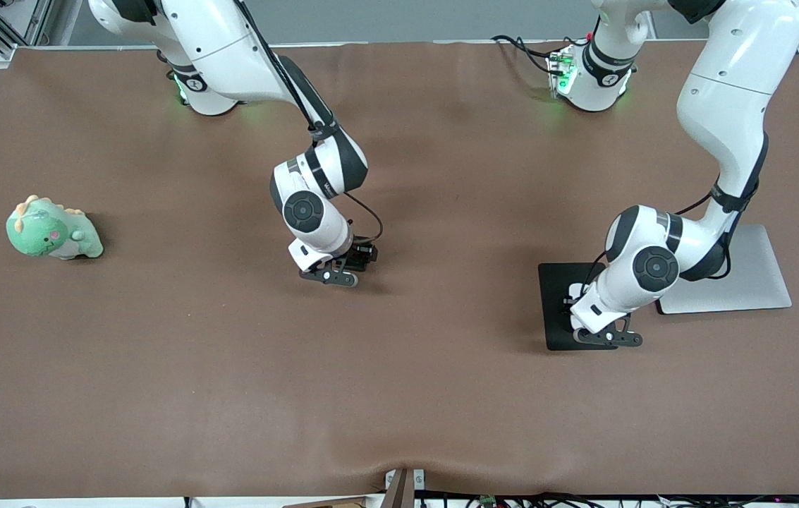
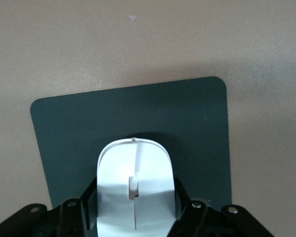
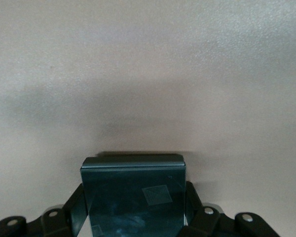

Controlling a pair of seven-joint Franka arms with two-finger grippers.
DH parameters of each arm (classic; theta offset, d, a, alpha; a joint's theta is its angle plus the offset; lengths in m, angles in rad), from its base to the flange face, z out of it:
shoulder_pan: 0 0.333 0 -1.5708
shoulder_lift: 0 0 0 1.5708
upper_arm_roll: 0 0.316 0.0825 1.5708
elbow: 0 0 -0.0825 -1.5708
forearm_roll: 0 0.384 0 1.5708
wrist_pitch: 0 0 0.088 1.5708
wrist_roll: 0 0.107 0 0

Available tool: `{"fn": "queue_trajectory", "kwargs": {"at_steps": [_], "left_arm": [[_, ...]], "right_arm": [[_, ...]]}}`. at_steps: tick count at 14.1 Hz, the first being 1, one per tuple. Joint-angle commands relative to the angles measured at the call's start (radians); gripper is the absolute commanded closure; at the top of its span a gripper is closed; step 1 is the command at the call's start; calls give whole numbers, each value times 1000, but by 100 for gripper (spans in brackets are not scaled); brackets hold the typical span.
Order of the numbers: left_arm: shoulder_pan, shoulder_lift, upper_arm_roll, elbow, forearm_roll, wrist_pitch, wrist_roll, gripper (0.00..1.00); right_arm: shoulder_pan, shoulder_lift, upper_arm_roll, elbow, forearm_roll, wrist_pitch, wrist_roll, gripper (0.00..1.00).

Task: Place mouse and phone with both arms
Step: 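Lower the mouse onto the pad while the right gripper carries the phone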

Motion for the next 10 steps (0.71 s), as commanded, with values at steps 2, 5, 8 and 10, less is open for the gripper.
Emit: {"fn": "queue_trajectory", "kwargs": {"at_steps": [2,5,8,10], "left_arm": [[3,15,-4,6,29,15,-25,0],[4,18,-4,6,29,16,-24,0],[6,4,-4,6,31,7,-22,0],[6,-29,-6,0,31,-5,-22,0]], "right_arm": [[-45,-6,-5,54,10,-117,-11,100],[-108,-45,-16,68,7,-221,-90,100],[-118,-66,-69,56,-55,-269,-112,100],[-144,-79,-118,57,-76,-339,-201,100]]}}
